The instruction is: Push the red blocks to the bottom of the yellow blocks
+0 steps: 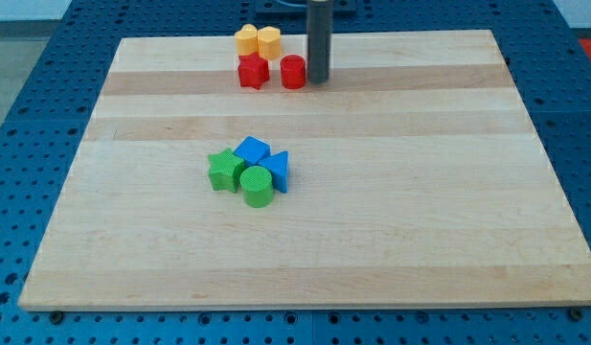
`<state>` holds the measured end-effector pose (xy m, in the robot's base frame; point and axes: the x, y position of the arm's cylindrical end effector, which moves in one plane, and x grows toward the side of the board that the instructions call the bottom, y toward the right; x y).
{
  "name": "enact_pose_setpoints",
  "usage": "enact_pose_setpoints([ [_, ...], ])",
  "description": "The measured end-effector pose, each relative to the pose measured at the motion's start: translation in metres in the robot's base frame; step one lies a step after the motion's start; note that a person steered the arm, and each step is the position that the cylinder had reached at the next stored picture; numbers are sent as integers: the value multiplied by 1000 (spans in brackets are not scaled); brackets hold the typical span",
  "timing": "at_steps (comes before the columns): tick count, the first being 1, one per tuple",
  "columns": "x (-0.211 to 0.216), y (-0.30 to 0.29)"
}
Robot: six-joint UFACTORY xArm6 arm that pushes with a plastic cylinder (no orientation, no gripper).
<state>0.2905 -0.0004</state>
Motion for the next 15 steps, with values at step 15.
enact_pose_setpoints([
  [15, -32, -160],
])
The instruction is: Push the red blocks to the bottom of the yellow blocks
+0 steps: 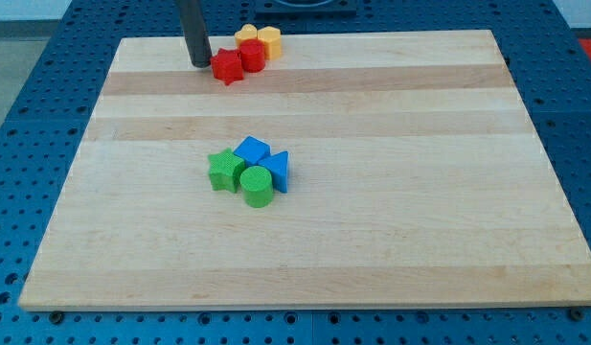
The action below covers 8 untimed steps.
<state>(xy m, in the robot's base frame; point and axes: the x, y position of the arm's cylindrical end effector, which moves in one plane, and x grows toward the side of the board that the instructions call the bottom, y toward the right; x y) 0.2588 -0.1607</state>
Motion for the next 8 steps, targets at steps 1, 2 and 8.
enact_pose_setpoints([
  [1, 48, -1],
  [2, 71, 17],
  [8, 31, 53],
])
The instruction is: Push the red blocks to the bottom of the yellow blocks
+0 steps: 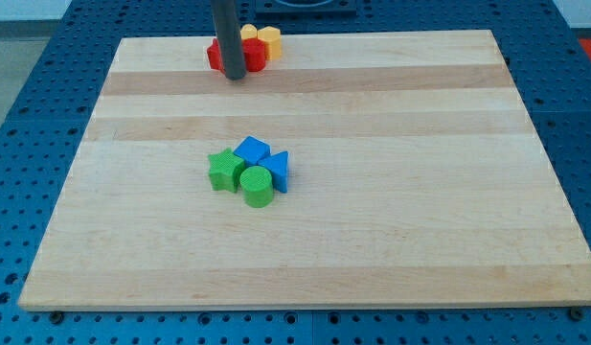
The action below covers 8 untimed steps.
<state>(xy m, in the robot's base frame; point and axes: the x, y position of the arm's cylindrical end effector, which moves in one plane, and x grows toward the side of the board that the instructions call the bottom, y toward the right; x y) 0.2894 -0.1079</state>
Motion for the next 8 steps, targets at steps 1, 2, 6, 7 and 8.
enact_pose_setpoints([
  [1, 8, -31],
  [2, -4, -67],
  [6, -26, -58],
  [7, -26, -47],
  [8, -26, -37],
])
